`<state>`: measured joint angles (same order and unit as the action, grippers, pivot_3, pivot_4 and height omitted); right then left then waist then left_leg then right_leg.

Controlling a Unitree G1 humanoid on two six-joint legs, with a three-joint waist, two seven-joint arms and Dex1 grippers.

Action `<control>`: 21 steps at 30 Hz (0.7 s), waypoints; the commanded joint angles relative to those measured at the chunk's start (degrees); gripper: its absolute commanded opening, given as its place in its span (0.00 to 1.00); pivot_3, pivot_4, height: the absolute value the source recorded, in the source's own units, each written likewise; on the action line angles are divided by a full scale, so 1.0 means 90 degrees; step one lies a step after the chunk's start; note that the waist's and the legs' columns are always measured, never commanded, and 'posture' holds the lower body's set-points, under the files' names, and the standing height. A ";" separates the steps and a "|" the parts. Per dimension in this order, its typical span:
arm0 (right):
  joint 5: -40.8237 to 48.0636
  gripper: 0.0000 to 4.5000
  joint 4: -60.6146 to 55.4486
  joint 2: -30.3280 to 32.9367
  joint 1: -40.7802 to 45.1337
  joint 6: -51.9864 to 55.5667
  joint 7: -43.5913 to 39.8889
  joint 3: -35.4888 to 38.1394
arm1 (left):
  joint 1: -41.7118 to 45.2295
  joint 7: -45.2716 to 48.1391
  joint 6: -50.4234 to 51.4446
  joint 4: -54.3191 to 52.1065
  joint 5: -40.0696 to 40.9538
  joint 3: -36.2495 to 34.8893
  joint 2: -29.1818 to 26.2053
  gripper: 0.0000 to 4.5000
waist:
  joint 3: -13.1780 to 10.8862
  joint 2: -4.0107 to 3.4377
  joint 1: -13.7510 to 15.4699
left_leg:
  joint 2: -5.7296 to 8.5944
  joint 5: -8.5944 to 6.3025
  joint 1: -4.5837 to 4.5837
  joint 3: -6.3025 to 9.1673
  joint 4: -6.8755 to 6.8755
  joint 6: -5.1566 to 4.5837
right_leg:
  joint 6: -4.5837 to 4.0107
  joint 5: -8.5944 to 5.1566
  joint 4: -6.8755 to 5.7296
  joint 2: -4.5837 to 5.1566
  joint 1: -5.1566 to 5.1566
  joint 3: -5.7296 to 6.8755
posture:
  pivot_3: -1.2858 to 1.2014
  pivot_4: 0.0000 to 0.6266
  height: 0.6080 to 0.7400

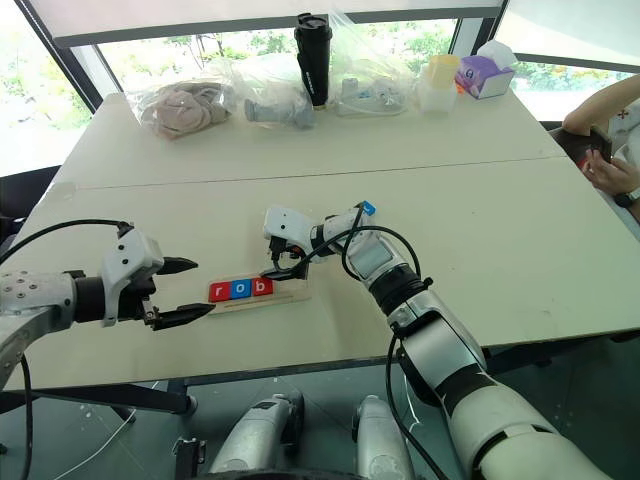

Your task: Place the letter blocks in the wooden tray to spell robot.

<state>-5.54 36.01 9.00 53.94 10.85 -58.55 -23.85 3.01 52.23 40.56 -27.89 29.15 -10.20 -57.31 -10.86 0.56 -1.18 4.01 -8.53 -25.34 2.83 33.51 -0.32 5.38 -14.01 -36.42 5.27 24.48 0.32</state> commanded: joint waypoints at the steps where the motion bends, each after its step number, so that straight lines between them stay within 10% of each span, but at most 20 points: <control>1: 0.0098 0.99 -0.0182 -0.0056 0.0164 -0.0075 0.0441 0.0382 | 0.0106 -0.0022 -0.0110 -0.0087 -0.0037 -0.0037 0.0018 1.00 | 0.0000 0.0000 0.0001 | 0.0000 0.0000 0.0000 0.0000 0.0000 0.0000 | 0.0000 0.0000 0.0000 0.0000 0.0000 0.0000 | 0.52 0.24 1.00; 11: 0.1904 0.99 -0.3444 0.0821 -0.0566 0.3352 0.1904 0.2988 | 0.0990 -0.0028 0.0221 -0.0322 0.0551 0.0131 0.0361 1.00 | 0.0003 0.0005 0.0071 | 0.0005 0.0001 -0.0005 0.0013 0.0000 0.0001 | 0.0000 0.0001 0.0005 0.0019 -0.0004 0.0001 | 0.52 0.24 1.00; 21: 0.1660 0.99 -0.5000 0.1245 -0.2563 0.4232 0.3005 0.2650 | 0.2085 -0.0169 0.0125 0.0286 0.0395 0.1050 0.1190 1.00 | 0.0002 0.0002 0.0035 | -0.0006 0.0012 -0.0005 -0.0012 0.0008 -0.0018 | -0.0017 -0.0009 -0.0002 0.0021 -0.0025 -0.0006 | 0.52 0.24 1.00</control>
<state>9.83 -7.04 20.89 30.79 50.59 -32.90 1.13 20.66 50.96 43.09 -25.90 33.57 -1.34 -47.03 -10.84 0.58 -0.86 3.96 -8.41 -25.40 2.70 33.64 -0.49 5.23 -14.10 -36.43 5.45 24.25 0.27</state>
